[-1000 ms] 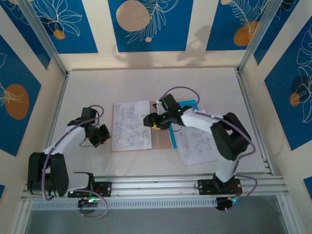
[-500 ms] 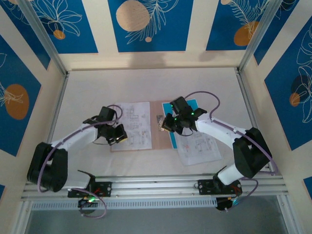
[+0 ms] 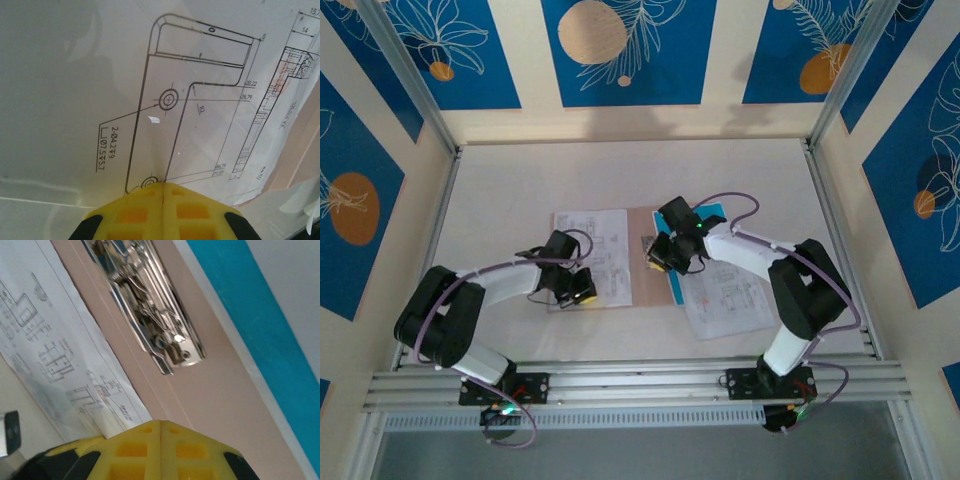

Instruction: Put the files into the folder

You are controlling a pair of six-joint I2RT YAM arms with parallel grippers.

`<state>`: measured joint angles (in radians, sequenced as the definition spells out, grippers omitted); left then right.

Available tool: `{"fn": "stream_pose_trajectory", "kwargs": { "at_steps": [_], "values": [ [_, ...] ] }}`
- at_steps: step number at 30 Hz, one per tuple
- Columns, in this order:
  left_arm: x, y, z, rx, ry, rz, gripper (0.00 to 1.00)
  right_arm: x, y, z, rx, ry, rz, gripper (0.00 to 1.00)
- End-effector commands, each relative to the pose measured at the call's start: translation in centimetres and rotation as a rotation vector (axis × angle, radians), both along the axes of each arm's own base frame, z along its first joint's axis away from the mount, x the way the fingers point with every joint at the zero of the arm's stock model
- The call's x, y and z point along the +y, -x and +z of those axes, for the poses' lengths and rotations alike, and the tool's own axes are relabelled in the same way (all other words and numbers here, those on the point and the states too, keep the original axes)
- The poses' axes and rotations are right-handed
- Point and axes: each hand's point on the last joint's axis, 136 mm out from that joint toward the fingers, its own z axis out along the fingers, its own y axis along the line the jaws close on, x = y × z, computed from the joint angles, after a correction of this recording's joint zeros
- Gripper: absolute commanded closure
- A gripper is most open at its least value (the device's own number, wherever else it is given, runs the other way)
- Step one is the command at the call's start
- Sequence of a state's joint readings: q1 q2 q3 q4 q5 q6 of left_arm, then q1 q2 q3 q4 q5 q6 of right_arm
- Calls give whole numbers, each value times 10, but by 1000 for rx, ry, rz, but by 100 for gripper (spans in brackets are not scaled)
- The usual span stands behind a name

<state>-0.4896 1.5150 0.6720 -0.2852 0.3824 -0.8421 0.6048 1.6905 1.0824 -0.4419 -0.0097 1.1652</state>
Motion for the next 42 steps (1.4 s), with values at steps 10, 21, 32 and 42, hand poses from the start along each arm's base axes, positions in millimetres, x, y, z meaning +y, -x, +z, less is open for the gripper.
{"fn": "stream_pose_trajectory", "kwargs": {
  "at_steps": [10,21,32,42],
  "values": [
    [-4,18,-12,41,-10,3,100,8,-15,-16,61,1,-49,100],
    [-2,21,-13,45,-22,1,100,10,-19,-27,92,34,-55,100],
    [-1,21,-14,47,-23,7,100,9,-13,-35,128,87,-52,100],
    [-1,21,-15,51,-25,7,100,5,-12,-45,157,145,-66,100]
  ]
}}
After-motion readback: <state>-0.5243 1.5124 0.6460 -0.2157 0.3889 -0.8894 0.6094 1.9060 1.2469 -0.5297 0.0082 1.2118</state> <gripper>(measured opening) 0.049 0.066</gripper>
